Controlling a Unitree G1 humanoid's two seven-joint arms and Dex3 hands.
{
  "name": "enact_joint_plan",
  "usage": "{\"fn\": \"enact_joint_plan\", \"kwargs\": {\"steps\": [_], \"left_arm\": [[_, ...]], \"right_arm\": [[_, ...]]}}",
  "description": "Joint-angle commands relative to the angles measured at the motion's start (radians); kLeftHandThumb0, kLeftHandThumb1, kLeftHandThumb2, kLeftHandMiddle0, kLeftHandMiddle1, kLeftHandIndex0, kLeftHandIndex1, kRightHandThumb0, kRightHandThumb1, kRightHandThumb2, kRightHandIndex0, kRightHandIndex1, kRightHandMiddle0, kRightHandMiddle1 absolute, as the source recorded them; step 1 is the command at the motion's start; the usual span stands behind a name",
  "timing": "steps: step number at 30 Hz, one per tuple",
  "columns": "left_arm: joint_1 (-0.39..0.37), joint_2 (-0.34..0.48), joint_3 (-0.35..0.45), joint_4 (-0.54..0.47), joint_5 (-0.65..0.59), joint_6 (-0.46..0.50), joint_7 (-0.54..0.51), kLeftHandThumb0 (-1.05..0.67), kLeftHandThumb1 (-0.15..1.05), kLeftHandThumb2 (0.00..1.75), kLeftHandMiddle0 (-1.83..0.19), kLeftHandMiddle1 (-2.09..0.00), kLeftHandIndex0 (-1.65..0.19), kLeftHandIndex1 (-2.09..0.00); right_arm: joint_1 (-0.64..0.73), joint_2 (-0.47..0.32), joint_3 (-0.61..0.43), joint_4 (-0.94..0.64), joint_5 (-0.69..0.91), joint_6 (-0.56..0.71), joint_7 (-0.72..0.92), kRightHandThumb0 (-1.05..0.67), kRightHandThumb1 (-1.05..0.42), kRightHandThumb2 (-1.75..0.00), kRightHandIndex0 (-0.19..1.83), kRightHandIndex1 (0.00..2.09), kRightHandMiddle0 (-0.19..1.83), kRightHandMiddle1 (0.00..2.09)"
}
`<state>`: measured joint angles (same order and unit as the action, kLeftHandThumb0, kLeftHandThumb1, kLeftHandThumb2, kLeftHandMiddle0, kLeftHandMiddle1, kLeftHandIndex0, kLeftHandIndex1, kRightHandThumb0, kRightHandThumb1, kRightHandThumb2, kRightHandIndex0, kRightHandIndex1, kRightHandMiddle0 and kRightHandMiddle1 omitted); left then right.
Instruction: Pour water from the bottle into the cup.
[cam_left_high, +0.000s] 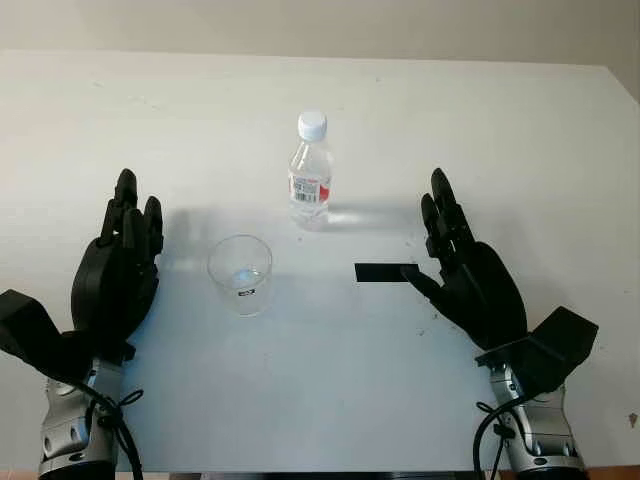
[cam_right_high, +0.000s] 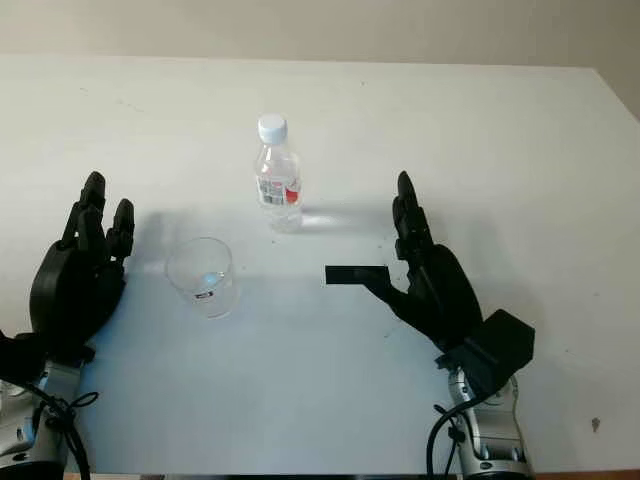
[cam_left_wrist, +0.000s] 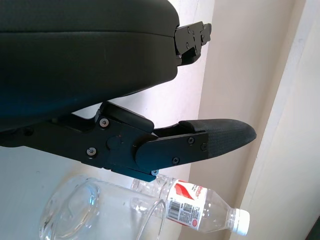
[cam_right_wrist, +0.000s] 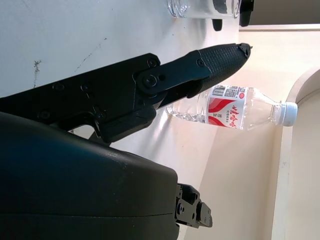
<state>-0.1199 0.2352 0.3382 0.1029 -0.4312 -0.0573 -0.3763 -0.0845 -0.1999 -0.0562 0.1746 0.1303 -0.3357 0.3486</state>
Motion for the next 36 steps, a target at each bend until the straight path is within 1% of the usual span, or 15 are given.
{"fn": "enact_joint_plan", "kwargs": {"steps": [1, 5, 8, 11, 13, 18, 22, 25, 31, 36], "left_arm": [[0.024, 0.004, 0.004, -0.026, -0.003, 0.002, 0.0, -0.76, 1.05, 0.56, 0.19, -0.02, 0.19, -0.01], [0.033, 0.001, 0.0, -0.04, 0.003, 0.0, 0.005, -0.76, 1.05, 0.56, 0.19, -0.03, 0.19, -0.02], [0.027, -0.001, -0.003, -0.033, 0.008, -0.003, 0.01, -0.76, 1.05, 0.56, 0.19, -0.04, 0.19, -0.02], [0.019, -0.003, -0.004, -0.025, 0.008, 0.002, 0.018, -0.76, 1.05, 0.55, 0.19, -0.03, 0.19, -0.01], [0.012, -0.004, -0.002, -0.014, -0.001, 0.002, 0.013, -0.76, 1.05, 0.55, 0.19, -0.03, 0.19, 0.0], [0.0, -0.005, -0.001, 0.01, -0.003, -0.013, 0.005, -0.76, 1.05, 0.55, 0.19, -0.03, 0.19, 0.0], [-0.008, -0.01, 0.001, 0.015, -0.012, -0.011, 0.007, -0.75, 1.05, 0.54, 0.19, -0.02, 0.19, 0.0], [-0.013, -0.007, 0.001, 0.02, 0.0, -0.023, 0.014, -0.76, 1.05, 0.55, 0.18, -0.04, 0.19, -0.01], [-0.011, 0.005, 0.012, 0.029, -0.003, -0.028, 0.007, -0.76, 1.05, 0.54, 0.19, -0.05, 0.19, -0.01], [-0.019, 0.009, 0.014, 0.044, -0.001, -0.041, -0.008, -0.77, 1.05, 0.54, 0.19, -0.05, 0.19, -0.02]], "right_arm": [[0.02, 0.0, 0.002, -0.021, 0.002, -0.009, 0.002, -0.87, -1.05, -0.06, -0.19, 0.0, -0.19, 0.0], [0.019, -0.003, -0.002, -0.013, 0.011, -0.011, 0.012, -0.87, -1.05, -0.06, -0.19, 0.0, -0.19, 0.0], [-0.004, -0.009, -0.001, 0.01, -0.001, -0.004, 0.012, -0.89, -1.05, -0.07, -0.19, 0.0, -0.19, 0.0], [-0.047, 0.001, 0.009, 0.031, -0.011, -0.009, 0.009, -0.88, -1.04, -0.06, -0.19, 0.0, -0.19, 0.0], [-0.095, 0.002, 0.021, 0.059, -0.016, -0.017, 0.021, -0.87, -1.05, -0.06, -0.19, 0.0, -0.19, 0.0], [-0.286, 0.024, 0.069, 0.124, -0.049, 0.05, 0.02, -0.92, -1.03, -0.05, -0.19, 0.0, -0.19, 0.0], [-0.496, 0.086, 0.093, 0.292, -0.094, 0.052, -0.036, -0.95, -0.99, -0.04, -0.19, 0.0, -0.19, 0.0], [-0.605, 0.114, 0.103, 0.413, -0.126, 0.047, -0.078, -0.96, -0.97, -0.04, -0.19, 0.0, -0.19, 0.0], [-0.747, 0.136, 0.11, 0.627, -0.162, 0.011, -0.102, -0.98, -0.95, -0.05, -0.19, 0.0, -0.19, 0.0], [-0.812, 0.165, 0.094, 0.781, -0.154, -0.024, -0.111, -0.97, -0.94, -0.05, -0.19, 0.0, -0.19, 0.0]]}}
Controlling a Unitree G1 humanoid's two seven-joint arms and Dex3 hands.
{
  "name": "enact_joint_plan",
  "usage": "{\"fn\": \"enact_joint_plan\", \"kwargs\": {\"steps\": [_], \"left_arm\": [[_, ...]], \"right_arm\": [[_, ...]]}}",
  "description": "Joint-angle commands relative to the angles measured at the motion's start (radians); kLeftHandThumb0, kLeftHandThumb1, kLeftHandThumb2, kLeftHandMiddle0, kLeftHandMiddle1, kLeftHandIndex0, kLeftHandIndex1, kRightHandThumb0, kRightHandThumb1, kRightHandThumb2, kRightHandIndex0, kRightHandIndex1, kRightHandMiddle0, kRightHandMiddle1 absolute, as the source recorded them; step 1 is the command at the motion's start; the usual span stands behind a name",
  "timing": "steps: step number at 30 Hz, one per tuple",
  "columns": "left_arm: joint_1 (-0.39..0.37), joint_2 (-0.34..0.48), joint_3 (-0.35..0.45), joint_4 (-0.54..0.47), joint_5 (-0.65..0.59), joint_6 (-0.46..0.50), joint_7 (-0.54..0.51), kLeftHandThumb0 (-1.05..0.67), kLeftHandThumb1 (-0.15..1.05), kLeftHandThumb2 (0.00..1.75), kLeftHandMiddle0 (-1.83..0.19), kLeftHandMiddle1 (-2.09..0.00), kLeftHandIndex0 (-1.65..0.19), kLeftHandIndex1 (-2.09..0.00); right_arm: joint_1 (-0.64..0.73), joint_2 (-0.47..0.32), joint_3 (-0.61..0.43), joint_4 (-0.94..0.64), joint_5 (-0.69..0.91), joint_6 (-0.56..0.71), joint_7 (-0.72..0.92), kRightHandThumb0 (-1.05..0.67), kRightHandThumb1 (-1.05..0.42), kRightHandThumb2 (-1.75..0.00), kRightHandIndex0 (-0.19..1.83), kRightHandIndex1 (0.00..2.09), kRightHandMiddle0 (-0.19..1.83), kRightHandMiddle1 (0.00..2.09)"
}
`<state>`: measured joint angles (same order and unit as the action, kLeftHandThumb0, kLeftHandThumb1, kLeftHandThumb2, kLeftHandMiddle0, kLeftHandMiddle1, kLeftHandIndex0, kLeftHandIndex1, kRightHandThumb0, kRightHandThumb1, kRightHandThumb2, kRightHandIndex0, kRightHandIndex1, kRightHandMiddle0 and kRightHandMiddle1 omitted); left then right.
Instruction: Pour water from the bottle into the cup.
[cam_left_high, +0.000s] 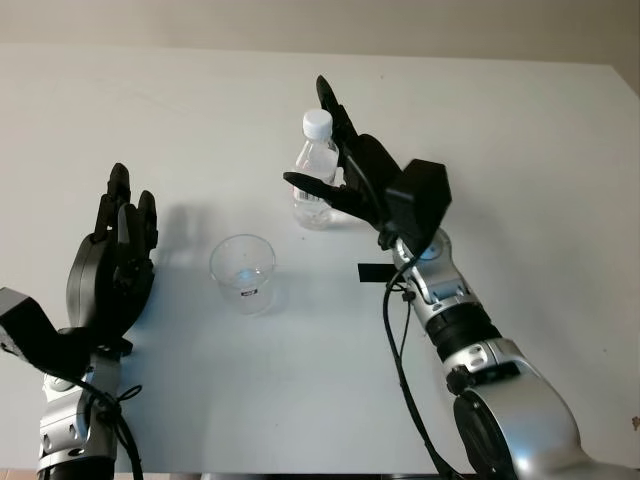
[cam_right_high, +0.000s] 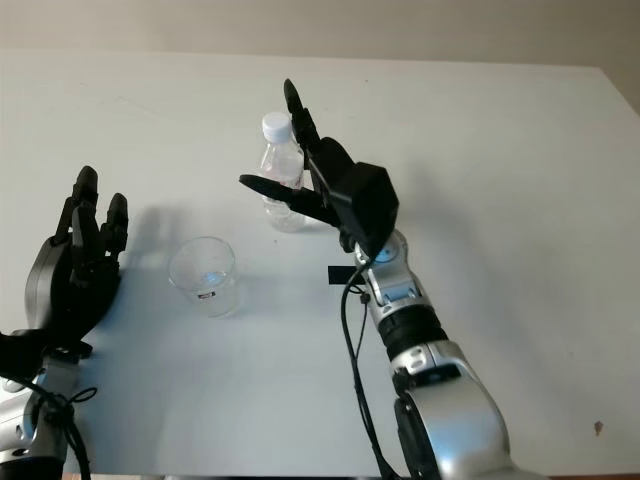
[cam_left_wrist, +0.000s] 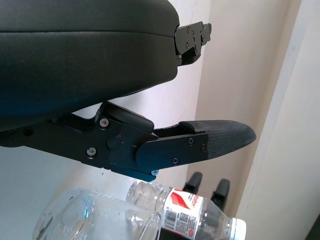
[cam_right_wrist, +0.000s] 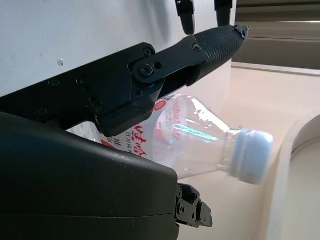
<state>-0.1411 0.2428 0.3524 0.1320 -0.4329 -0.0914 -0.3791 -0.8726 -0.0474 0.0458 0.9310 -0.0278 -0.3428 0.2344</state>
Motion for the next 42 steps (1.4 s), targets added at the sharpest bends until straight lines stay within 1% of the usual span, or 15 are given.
{"fn": "enact_joint_plan", "kwargs": {"steps": [1, 9, 19, 21, 23, 24, 25, 26, 27, 28, 32, 34, 38, 40, 42], "left_arm": [[0.001, -0.001, -0.001, 0.014, 0.0, -0.006, -0.005, -0.77, 1.05, 0.54, 0.19, -0.05, 0.19, -0.02], [0.0, -0.004, -0.005, 0.017, 0.009, -0.008, 0.0, -0.76, 1.05, 0.55, 0.19, -0.05, 0.19, -0.03], [0.006, -0.01, -0.013, 0.005, 0.011, -0.004, 0.005, -0.76, 1.05, 0.56, 0.19, -0.04, 0.19, -0.02], [0.007, -0.011, -0.015, 0.001, 0.016, -0.007, 0.008, -0.76, 1.05, 0.57, 0.19, -0.04, 0.19, -0.01], [0.007, -0.014, -0.016, 0.001, 0.017, -0.013, 0.009, -0.76, 1.05, 0.56, 0.18, -0.04, 0.19, -0.02], [0.007, -0.014, -0.017, 0.001, 0.017, -0.017, 0.008, -0.76, 1.05, 0.56, 0.19, -0.04, 0.19, -0.02], [0.007, -0.015, -0.018, 0.002, 0.015, -0.018, 0.007, -0.76, 1.05, 0.55, 0.19, -0.04, 0.19, -0.02], [0.006, -0.016, -0.019, 0.002, 0.013, -0.018, 0.006, -0.76, 1.05, 0.55, 0.19, -0.04, 0.19, -0.02], [0.005, -0.017, -0.02, 0.004, 0.012, -0.018, 0.005, -0.76, 1.05, 0.54, 0.19, -0.04, 0.19, -0.02], [0.004, -0.018, -0.02, 0.005, 0.012, -0.018, 0.006, -0.76, 1.05, 0.54, 0.19, -0.04, 0.19, -0.02], [-0.005, -0.032, -0.024, 0.016, 0.007, -0.016, 0.014, -0.75, 1.05, 0.55, 0.19, -0.04, 0.19, -0.02], [-0.01, -0.035, -0.027, 0.023, 0.01, -0.02, 0.012, -0.75, 1.05, 0.55, 0.19, -0.02, 0.19, -0.01], [-0.025, -0.041, -0.03, 0.036, 0.01, -0.022, 0.011, -0.75, 1.05, 0.55, 0.19, -0.02, 0.19, 0.0], [-0.027, -0.043, -0.029, 0.038, 0.011, -0.023, 0.013, -0.75, 1.05, 0.55, 0.19, -0.02, 0.19, 0.0], [-0.031, -0.043, -0.027, 0.045, 0.013, -0.032, 0.011, -0.75, 1.05, 0.55, 0.19, -0.03, 0.19, 0.0]], "right_arm": [[-0.037, 0.02, -0.015, 0.057, 0.012, -0.015, 0.008, -0.96, -0.94, -0.05, -0.19, 0.0, -0.19, 0.0], [-0.073, 0.031, -0.036, 0.21, 0.006, 0.002, -0.013, -0.95, -0.94, -0.05, -0.19, 0.0, -0.19, 0.0], [-0.075, 0.063, -0.088, 0.244, 0.039, -0.033, -0.019, -0.8, -0.9, -0.04, -0.19, 0.0, -0.19, 0.0], [-0.075, 0.07, -0.078, 0.244, 0.008, -0.061, -0.101, -0.75, -0.88, -0.04, -0.15, 0.02, -0.15, 0.02], [-0.079, 0.071, -0.066, 0.246, -0.023, -0.076, -0.17, -0.64, -0.87, -0.04, 0.02, 0.11, -0.01, 0.1], [-0.083, 0.068, -0.06, 0.247, -0.037, -0.081, -0.19, -0.58, -0.87, -0.05, 0.12, 0.23, 0.09, 0.21], [-0.086, 0.062, -0.054, 0.249, -0.049, -0.095, -0.204, -0.5, -0.88, -0.05, 0.06, 0.83, 0.02, 0.78], [-0.089, 0.053, -0.043, 0.252, -0.069, -0.105, -0.218, -0.43, -0.89, -0.05, 0.04, 1.27, 0.0, 1.23], [-0.093, 0.045, -0.033, 0.256, -0.085, -0.116, -0.224, -0.38, -0.92, -0.06, 0.17, 1.65, 0.1, 1.63], [-0.095, 0.039, -0.028, 0.259, -0.097, -0.123, -0.227, -0.35, -0.93, -0.07, 0.24, 1.8, 0.17, 1.79], [-0.108, 0.006, 0.033, 0.26, -0.18, -0.101, -0.247, -0.39, -0.99, -0.07, 0.57, 2.06, 0.37, 2.05], [-0.108, -0.003, 0.05, 0.259, -0.203, -0.107, -0.251, -0.41, -1.01, -0.06, 0.82, 2.09, 0.56, 2.09], [-0.109, -0.022, 0.078, 0.264, -0.234, -0.137, -0.23, -0.38, -1.04, -0.14, 1.13, 2.09, 0.96, 2.09], [-0.11, -0.035, 0.096, 0.266, -0.255, -0.157, -0.217, -0.35, -1.05, -0.21, 1.2, 2.09, 1.07, 2.09], [-0.113, -0.044, 0.11, 0.271, -0.268, -0.167, -0.204, -0.33, -1.05, -0.29, 1.18, 2.09, 1.05, 2.09]]}}
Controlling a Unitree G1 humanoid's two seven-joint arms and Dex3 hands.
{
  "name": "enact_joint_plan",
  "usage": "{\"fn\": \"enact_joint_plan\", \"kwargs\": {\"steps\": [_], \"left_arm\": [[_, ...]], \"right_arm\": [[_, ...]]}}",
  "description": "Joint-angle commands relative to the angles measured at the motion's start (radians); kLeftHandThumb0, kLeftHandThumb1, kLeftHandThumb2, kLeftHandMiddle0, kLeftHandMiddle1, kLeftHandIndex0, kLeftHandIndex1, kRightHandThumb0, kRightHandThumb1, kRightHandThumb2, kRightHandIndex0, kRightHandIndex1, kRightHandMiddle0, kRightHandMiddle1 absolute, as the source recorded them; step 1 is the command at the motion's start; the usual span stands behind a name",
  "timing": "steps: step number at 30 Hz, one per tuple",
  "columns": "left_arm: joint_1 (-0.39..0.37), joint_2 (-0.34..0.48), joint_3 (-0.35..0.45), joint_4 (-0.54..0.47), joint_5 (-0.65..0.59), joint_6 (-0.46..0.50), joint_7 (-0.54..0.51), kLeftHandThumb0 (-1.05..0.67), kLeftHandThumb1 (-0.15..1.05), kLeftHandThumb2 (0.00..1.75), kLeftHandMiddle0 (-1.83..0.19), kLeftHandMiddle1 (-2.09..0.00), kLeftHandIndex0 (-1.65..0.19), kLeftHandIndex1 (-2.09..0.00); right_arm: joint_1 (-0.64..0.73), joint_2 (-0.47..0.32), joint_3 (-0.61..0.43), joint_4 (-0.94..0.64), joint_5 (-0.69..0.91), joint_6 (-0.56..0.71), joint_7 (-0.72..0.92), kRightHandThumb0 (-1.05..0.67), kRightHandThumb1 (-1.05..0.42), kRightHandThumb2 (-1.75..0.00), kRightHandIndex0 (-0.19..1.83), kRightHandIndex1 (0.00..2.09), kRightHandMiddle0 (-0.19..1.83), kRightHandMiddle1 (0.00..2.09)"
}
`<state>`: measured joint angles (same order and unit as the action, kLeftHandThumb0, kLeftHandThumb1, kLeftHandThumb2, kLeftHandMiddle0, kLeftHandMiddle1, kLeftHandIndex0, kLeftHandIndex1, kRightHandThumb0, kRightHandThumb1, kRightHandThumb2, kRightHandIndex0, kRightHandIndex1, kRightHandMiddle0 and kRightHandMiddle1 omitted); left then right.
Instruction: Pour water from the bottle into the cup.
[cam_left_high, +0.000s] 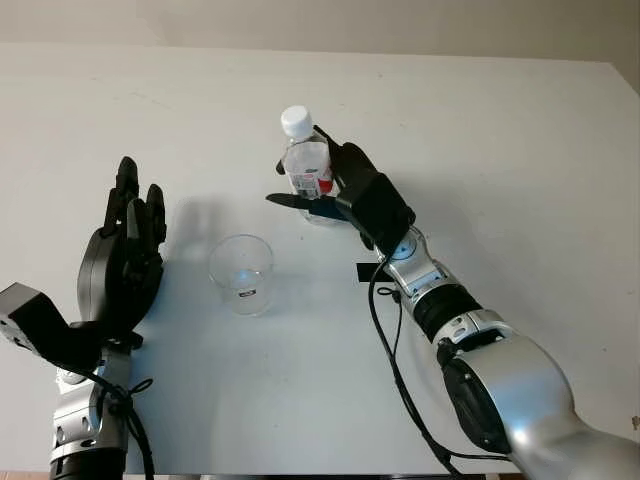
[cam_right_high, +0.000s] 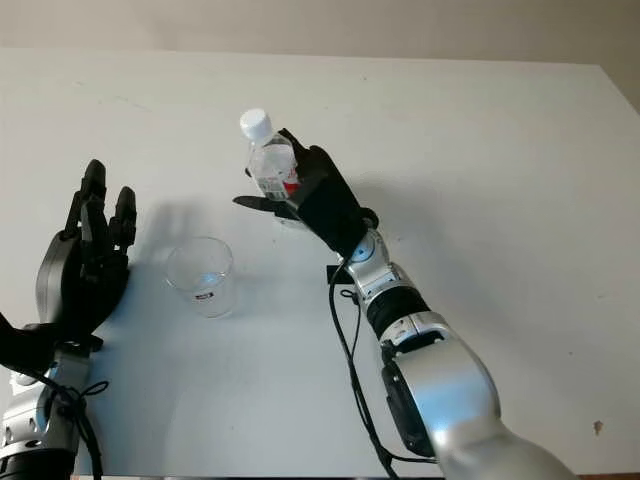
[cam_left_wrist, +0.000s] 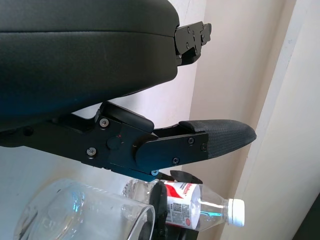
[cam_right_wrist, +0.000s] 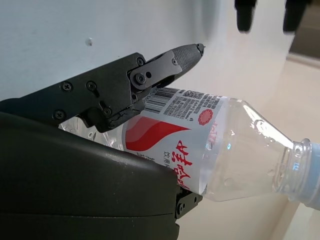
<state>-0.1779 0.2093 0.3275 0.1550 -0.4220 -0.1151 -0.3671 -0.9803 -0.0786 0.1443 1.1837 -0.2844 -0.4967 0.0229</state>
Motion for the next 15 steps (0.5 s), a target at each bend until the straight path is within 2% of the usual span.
{"fn": "enact_joint_plan", "kwargs": {"steps": [1, 7, 11, 15], "left_arm": [[0.005, -0.009, -0.002, 0.024, 0.004, -0.011, 0.0, -0.75, 1.05, 0.55, 0.19, -0.02, 0.19, 0.0], [0.003, -0.005, 0.003, 0.034, -0.001, -0.017, -0.003, -0.75, 1.05, 0.56, 0.19, -0.04, 0.19, -0.01], [0.005, -0.003, 0.006, 0.028, -0.007, -0.012, -0.005, -0.74, 1.05, 0.56, 0.19, -0.02, 0.19, 0.0], [0.005, -0.005, 0.007, 0.022, -0.007, -0.008, 0.003, -0.74, 1.05, 0.54, 0.19, -0.03, 0.19, -0.01]], "right_arm": [[-0.007, -0.016, 0.017, 0.02, -0.016, -0.014, 0.016, -0.32, -1.05, -0.31, 1.16, 2.09, 1.02, 2.09], [-0.017, -0.016, 0.018, 0.025, -0.015, 0.014, 0.038, -0.35, -1.05, -0.34, 1.04, 2.09, 0.8, 2.09], [-0.026, -0.038, 0.035, 0.017, -0.046, -0.011, -0.004, -0.42, -1.05, -0.44, 1.04, 2.09, 0.74, 2.09], [-0.05, -0.076, 0.049, -0.005, -0.078, -0.051, -0.063, -0.42, -1.05, -0.54, 0.99, 2.09, 0.55, 2.09]]}}
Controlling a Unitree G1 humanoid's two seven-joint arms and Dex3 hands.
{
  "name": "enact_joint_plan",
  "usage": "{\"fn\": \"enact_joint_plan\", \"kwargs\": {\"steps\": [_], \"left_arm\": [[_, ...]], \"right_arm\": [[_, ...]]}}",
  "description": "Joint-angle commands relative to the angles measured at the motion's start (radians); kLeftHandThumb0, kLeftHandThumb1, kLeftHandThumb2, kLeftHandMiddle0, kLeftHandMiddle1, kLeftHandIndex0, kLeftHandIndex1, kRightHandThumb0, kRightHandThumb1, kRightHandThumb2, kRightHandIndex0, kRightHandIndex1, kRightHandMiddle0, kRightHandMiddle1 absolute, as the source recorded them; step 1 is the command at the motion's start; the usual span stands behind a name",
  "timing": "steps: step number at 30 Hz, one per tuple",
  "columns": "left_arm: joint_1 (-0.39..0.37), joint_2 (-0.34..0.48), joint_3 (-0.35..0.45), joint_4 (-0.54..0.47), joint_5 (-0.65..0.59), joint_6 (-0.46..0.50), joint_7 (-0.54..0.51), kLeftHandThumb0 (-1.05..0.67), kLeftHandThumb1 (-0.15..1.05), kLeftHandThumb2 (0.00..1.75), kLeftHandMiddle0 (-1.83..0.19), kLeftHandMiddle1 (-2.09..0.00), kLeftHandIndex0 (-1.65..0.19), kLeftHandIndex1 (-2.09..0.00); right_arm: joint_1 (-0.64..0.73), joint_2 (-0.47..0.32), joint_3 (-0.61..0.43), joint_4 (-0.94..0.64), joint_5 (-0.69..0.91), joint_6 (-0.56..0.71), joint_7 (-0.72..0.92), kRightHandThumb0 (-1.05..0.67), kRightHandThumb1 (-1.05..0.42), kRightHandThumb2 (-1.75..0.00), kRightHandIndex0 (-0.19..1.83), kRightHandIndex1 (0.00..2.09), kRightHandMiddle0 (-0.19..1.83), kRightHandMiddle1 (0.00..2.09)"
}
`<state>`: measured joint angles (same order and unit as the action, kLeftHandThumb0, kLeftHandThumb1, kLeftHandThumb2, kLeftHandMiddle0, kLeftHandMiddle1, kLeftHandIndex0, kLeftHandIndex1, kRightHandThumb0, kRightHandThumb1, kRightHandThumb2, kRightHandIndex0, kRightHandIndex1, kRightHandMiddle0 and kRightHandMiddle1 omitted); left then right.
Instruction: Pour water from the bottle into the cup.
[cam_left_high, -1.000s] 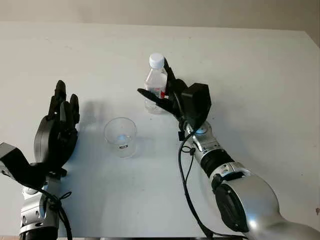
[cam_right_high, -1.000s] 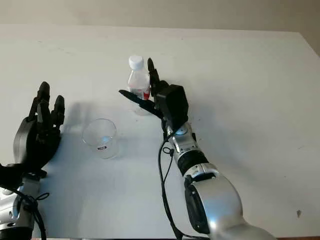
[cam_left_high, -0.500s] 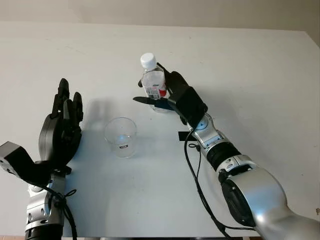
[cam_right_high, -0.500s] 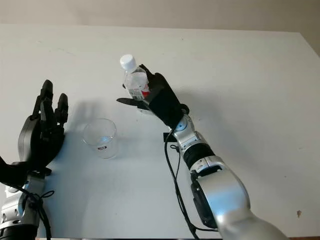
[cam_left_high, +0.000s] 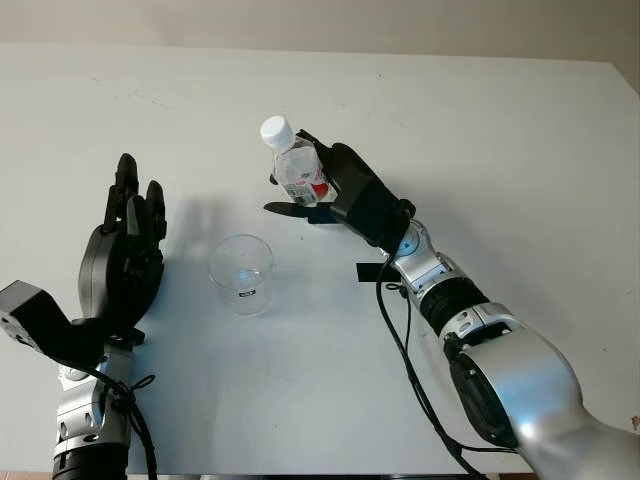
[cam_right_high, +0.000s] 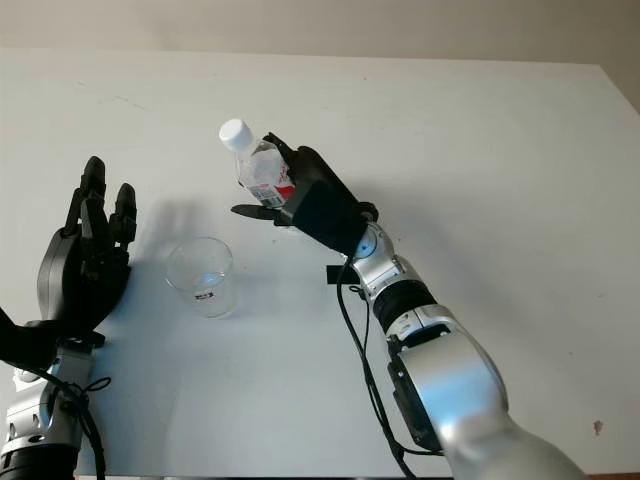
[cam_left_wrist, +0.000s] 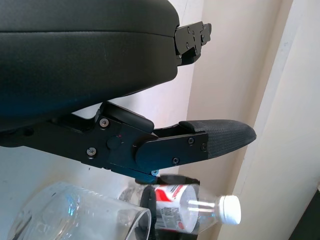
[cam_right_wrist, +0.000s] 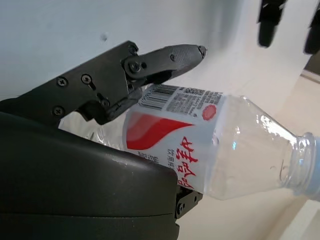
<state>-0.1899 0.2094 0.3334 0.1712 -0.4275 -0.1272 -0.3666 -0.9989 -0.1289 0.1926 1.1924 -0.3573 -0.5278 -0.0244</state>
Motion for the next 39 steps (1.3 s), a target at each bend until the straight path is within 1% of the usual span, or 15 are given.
{"fn": "enact_joint_plan", "kwargs": {"steps": [1, 5, 7, 10, 15, 19, 23, 32, 39], "left_arm": [[0.017, -0.006, 0.0, 0.003, 0.0, 0.006, 0.005, -0.75, 1.05, 0.54, 0.19, -0.04, 0.19, -0.02], [0.017, -0.004, -0.003, 0.004, 0.002, 0.005, 0.003, -0.75, 1.05, 0.54, 0.19, -0.04, 0.19, -0.02], [0.014, -0.004, -0.003, 0.008, 0.001, 0.003, 0.001, -0.74, 1.05, 0.54, 0.19, -0.04, 0.19, -0.02], [0.011, -0.004, -0.007, 0.005, 0.008, 0.004, 0.008, -0.75, 1.05, 0.54, 0.19, -0.03, 0.19, -0.02], [0.008, -0.006, -0.012, 0.003, 0.01, 0.0, 0.007, -0.74, 1.05, 0.55, 0.19, -0.02, 0.19, -0.01], [0.007, -0.01, -0.014, -0.003, 0.012, 0.005, 0.018, -0.75, 1.05, 0.54, 0.19, -0.03, 0.19, -0.02], [0.005, -0.011, -0.017, -0.004, 0.011, 0.004, 0.02, -0.75, 1.05, 0.53, 0.19, -0.04, 0.19, -0.02], [0.001, -0.016, -0.018, 0.008, 0.011, -0.007, 0.021, -0.75, 1.05, 0.52, 0.19, -0.04, 0.19, -0.03], [-0.004, -0.014, -0.023, 0.021, 0.02, -0.014, 0.02, -0.75, 1.05, 0.53, 0.19, -0.03, 0.19, -0.01]], "right_arm": [[-0.039, -0.036, 0.004, -0.023, -0.012, -0.024, -0.023, -0.41, -1.05, -0.55, 0.96, 2.09, 0.5, 2.09], [-0.068, -0.092, 0.051, -0.074, -0.095, -0.06, -0.104, -0.42, -1.05, -0.54, 0.91, 2.09, 0.43, 2.09], [-0.076, -0.119, 0.089, -0.107, -0.16, -0.082, -0.168, -0.42, -1.05, -0.5, 0.98, 2.09, 0.5, 2.09], [-0.081, -0.154, 0.146, -0.153, -0.252, -0.114, -0.241, -0.42, -1.05, -0.45, 1.03, 2.09, 0.58, 2.09], [-0.078, -0.189, 0.219, -0.225, -0.365, -0.119, -0.303, -0.43, -1.05, -0.38, 1.02, 2.09, 0.64, 2.09], [-0.072, -0.2, 0.261, -0.265, -0.425, -0.134, -0.351, -0.45, -1.05, -0.35, 1.0, 2.09, 0.7, 2.09], [-0.08, -0.206, 0.31, -0.28, -0.5, -0.141, -0.432, -0.46, -1.05, -0.32, 1.05, 2.09, 0.77, 2.09], [-0.104, -0.195, 0.408, -0.265, -0.638, -0.116, -0.617, -0.48, -1.05, -0.3, 1.14, 2.09, 0.8, 2.09], [-0.152, -0.196, 0.499, -0.198, -0.762, -0.068, -0.869, -0.5, -1.05, -0.36, 1.16, 2.09, 0.81, 2.09]]}}
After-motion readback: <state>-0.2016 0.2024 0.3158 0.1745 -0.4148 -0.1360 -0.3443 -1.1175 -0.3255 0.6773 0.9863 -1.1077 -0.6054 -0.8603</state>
